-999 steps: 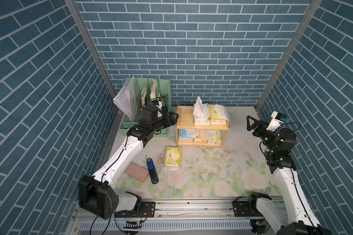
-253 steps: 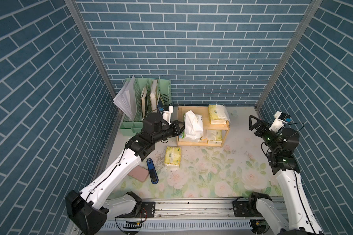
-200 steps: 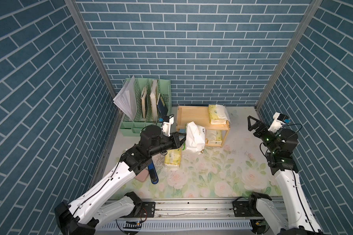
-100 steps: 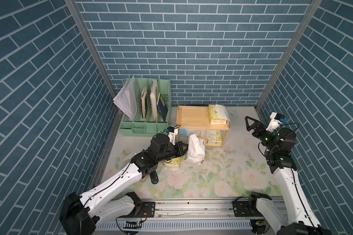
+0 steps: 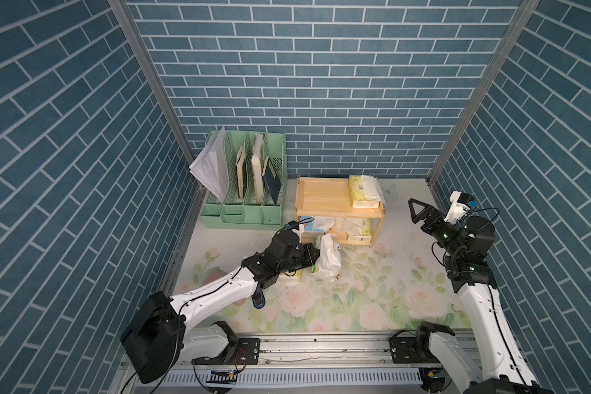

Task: Remove the tissue boxes from the shelf
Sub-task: Place the box of tissues at the center of the board.

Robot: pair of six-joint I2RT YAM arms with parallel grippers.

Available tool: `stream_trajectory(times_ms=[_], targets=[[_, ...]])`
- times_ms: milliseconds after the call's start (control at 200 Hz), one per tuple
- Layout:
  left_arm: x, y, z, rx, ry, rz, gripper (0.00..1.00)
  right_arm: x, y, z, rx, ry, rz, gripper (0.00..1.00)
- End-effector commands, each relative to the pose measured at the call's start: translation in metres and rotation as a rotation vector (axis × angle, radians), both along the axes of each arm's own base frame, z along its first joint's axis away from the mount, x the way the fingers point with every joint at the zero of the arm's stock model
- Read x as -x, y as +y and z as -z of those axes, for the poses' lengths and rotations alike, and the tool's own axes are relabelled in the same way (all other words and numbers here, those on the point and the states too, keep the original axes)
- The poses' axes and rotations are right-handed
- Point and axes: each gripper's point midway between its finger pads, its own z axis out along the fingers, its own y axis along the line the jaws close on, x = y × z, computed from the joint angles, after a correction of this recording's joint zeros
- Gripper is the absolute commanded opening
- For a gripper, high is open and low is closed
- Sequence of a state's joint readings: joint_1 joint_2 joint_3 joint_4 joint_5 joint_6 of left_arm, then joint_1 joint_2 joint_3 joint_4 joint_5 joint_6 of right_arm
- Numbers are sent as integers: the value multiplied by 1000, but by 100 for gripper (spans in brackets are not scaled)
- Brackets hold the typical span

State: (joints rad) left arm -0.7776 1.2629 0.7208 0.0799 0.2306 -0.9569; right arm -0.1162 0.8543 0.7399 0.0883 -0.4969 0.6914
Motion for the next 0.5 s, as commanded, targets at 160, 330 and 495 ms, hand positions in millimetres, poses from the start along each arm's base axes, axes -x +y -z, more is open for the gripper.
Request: stream_trajectory(times_ms=[160,330,495], targets=[[-5,2,31,-87,15,-11,0,3,0,-4,32,-20,-2,100],[-8,5,50,-134,39,-27,0,2,-1,-2,33,-14,2,100],[-12,12,67,-229,49,-37,0,2,-1,0,33,-10,3,100]])
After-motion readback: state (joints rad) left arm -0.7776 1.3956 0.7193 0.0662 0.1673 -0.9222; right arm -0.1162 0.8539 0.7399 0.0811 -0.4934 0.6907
